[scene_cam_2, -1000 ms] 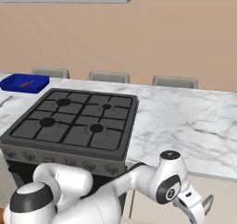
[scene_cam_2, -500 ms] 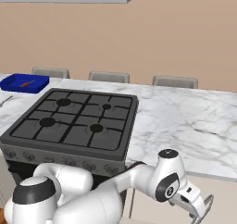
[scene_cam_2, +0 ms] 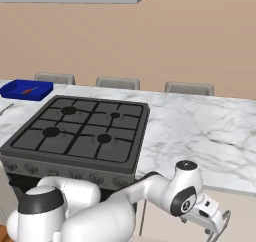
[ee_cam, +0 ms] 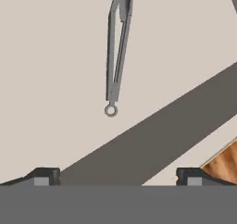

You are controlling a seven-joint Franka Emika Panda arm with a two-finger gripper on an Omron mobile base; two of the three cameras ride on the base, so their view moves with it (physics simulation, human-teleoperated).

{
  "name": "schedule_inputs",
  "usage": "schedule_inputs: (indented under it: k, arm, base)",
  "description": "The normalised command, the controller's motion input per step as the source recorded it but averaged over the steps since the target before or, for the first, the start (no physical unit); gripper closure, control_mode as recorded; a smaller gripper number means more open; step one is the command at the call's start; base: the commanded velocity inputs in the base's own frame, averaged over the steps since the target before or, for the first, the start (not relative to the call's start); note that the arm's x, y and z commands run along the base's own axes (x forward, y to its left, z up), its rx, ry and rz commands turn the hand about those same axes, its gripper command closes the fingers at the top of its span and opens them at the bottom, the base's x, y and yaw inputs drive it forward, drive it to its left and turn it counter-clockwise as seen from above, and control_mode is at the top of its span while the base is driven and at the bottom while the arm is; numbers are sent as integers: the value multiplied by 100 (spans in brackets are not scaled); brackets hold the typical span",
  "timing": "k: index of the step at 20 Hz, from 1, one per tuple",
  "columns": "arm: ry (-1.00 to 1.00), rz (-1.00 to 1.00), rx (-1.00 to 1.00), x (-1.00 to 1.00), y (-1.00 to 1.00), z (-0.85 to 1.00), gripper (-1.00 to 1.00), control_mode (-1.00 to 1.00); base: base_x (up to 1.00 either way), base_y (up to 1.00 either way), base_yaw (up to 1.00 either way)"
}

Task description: Take the tongs from the drawer on the right and place them on the dining counter next to the tray containing the hot dog.

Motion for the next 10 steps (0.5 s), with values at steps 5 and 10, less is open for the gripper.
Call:
schedule_inputs:
  k: [5,10]
  arm:
    - [-9,3,10,14,0,0,-100,-100]
    - [1,5,7,8,0,-3,-100,-100]
  base:
    - [0,0,0]
    - [0,0,0]
